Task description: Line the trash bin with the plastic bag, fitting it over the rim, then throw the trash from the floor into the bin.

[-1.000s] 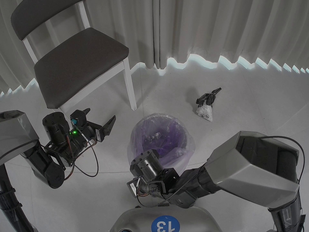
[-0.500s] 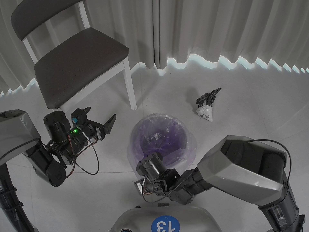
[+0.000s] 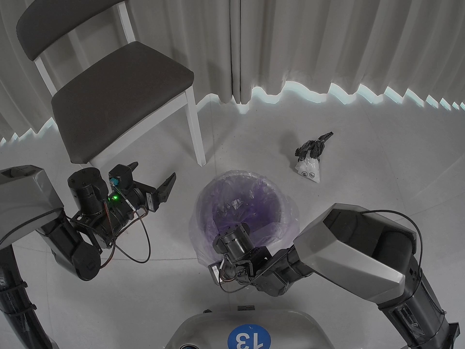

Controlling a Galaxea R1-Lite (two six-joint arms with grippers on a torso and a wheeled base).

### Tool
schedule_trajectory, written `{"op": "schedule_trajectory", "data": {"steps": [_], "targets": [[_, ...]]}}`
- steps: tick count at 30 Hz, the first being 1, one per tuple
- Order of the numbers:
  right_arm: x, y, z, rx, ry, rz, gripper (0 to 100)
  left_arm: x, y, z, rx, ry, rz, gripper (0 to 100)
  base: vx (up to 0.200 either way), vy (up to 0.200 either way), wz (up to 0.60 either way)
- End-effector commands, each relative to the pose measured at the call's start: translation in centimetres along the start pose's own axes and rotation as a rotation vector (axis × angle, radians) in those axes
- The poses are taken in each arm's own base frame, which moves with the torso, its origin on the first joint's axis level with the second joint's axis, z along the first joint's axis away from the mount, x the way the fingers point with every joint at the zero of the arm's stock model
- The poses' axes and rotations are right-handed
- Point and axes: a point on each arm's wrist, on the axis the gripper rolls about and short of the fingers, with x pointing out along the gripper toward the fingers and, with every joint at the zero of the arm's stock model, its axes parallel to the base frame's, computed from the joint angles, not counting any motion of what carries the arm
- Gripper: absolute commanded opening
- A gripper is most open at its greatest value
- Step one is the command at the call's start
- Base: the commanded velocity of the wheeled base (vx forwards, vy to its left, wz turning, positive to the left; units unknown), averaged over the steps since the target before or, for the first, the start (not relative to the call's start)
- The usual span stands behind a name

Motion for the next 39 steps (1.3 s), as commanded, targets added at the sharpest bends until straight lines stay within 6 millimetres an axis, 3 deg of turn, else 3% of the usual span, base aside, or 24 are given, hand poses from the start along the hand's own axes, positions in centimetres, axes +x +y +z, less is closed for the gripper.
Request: {"op": "schedule_trajectory", "data": {"steps": [1,2,3,8,10,12,13,20,24,26,33,39], "targets": [[0.5,-0.1,-0.4,-0.008,0.013,0.008,0,0.2,-0.1,-0.3,0.000,0.009,-0.003,100,0.000,0.000,0.00],[0.5,-0.2,-0.5,-0.011,0.016,0.008,0,0.2,-0.1,-0.3,0.000,0.009,-0.003,100,0.000,0.000,0.00],[0.4,-0.2,-0.5,-0.011,0.016,0.009,100,0.2,-0.1,-0.3,0.000,0.009,-0.003,100,0.000,0.000,0.00],[-0.5,-0.1,-0.9,-0.022,0.034,0.009,100,0.6,0.0,-0.6,-0.001,0.019,-0.006,100,0.000,0.000,0.00],[-2.8,0.4,-0.4,-0.049,0.031,0.022,100,1.3,-0.1,-1.1,-0.008,0.025,-0.042,100,0.000,0.000,0.00],[-3.7,0.7,-0.4,-0.066,0.033,0.029,100,1.6,-0.2,-1.5,-0.010,0.039,-0.057,100,0.000,0.000,0.00],[-5.8,1.2,0.1,-0.084,0.021,0.043,100,2.0,-0.4,-2.2,-0.015,0.085,-0.072,100,0.000,0.000,0.00],[-8.6,1.8,0.7,-0.088,-0.009,0.050,100,2.1,-0.9,-3.7,-0.029,0.146,-0.098,100,0.000,0.000,0.00],[-12.3,1.2,1.7,-0.088,-0.076,0.057,100,1.1,-1.7,-4.5,-0.033,0.189,-0.164,100,0.000,0.000,0.00],[-14.3,0.1,2.6,-0.091,-0.109,0.034,100,0.9,-2.2,-5.0,-0.036,0.214,-0.191,100,0.000,0.000,0.00],[-17.3,-8.5,4.0,-0.132,-0.133,-0.212,100,-1.5,-4.2,-6.1,-0.045,0.325,-0.324,100,0.000,0.000,0.00],[-17.5,-14.5,3.8,-0.135,-0.094,-0.339,100,-2.3,-5.7,-6.5,-0.031,0.358,-0.383,100,0.000,0.000,0.00]]}}
